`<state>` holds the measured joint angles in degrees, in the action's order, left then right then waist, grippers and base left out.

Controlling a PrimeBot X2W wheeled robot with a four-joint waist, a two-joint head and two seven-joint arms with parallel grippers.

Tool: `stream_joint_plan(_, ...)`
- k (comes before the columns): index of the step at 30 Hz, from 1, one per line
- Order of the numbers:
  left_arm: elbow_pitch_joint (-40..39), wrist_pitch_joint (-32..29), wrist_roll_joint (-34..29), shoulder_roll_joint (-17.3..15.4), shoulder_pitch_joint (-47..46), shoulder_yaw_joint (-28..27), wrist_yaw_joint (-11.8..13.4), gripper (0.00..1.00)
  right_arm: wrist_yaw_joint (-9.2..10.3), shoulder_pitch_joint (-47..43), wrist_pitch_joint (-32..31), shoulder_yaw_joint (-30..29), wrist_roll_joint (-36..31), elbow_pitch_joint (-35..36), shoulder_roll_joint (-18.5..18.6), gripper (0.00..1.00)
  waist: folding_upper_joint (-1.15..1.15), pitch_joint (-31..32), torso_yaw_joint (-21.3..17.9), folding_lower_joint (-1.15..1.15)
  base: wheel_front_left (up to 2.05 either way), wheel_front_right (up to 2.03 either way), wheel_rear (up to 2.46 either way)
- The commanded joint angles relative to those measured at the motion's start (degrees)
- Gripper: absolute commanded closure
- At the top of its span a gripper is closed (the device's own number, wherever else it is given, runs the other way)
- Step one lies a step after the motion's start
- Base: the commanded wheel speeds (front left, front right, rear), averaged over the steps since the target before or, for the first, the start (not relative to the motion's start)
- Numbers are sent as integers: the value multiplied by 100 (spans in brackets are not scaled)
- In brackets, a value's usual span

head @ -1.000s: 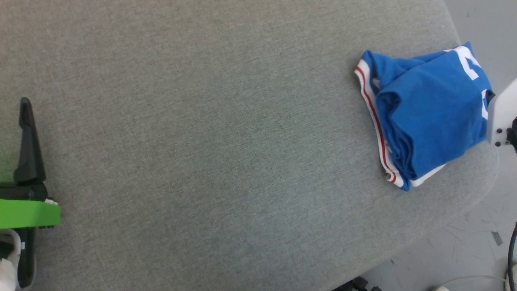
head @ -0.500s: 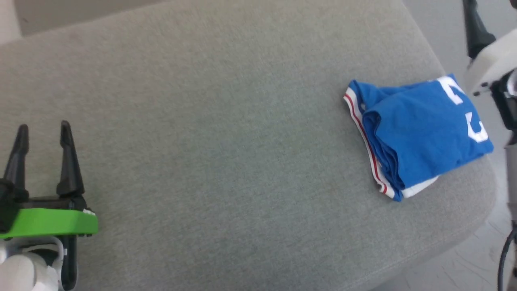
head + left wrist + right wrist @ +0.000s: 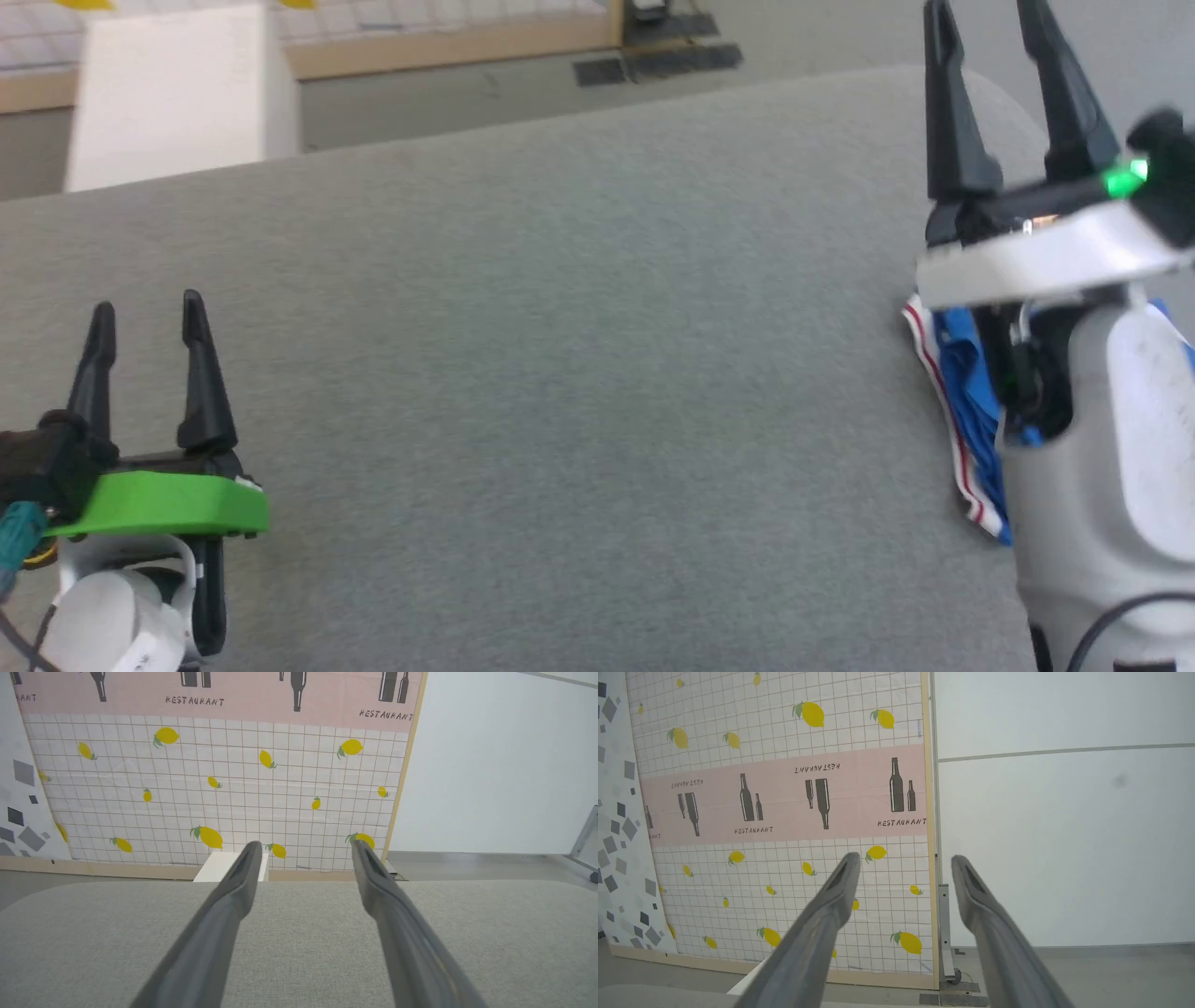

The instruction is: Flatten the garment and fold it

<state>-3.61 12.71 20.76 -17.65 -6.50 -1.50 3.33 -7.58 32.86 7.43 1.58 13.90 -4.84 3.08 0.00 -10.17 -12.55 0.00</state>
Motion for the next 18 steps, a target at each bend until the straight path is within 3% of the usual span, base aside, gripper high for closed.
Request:
stream_joint_plan(1, 75, 23, 41, 32, -99, 35, 18, 0, 9, -214, 178, 35, 75, 25, -15, 0, 0, 516, 573, 0, 0, 0, 0)
stream_joint_plan(8, 303, 35, -8, 100, -176, 226, -1, 0, 9, -1072, 694, 76, 292, -150, -19, 0, 0, 659, 938, 0, 0, 0, 0)
stream_joint_plan(18, 451, 77, -21, 337, -64, 490, 28, 0, 9, -1908, 754, -65, 196, 24, -20, 0, 0, 813, 1236, 0, 0, 0, 0)
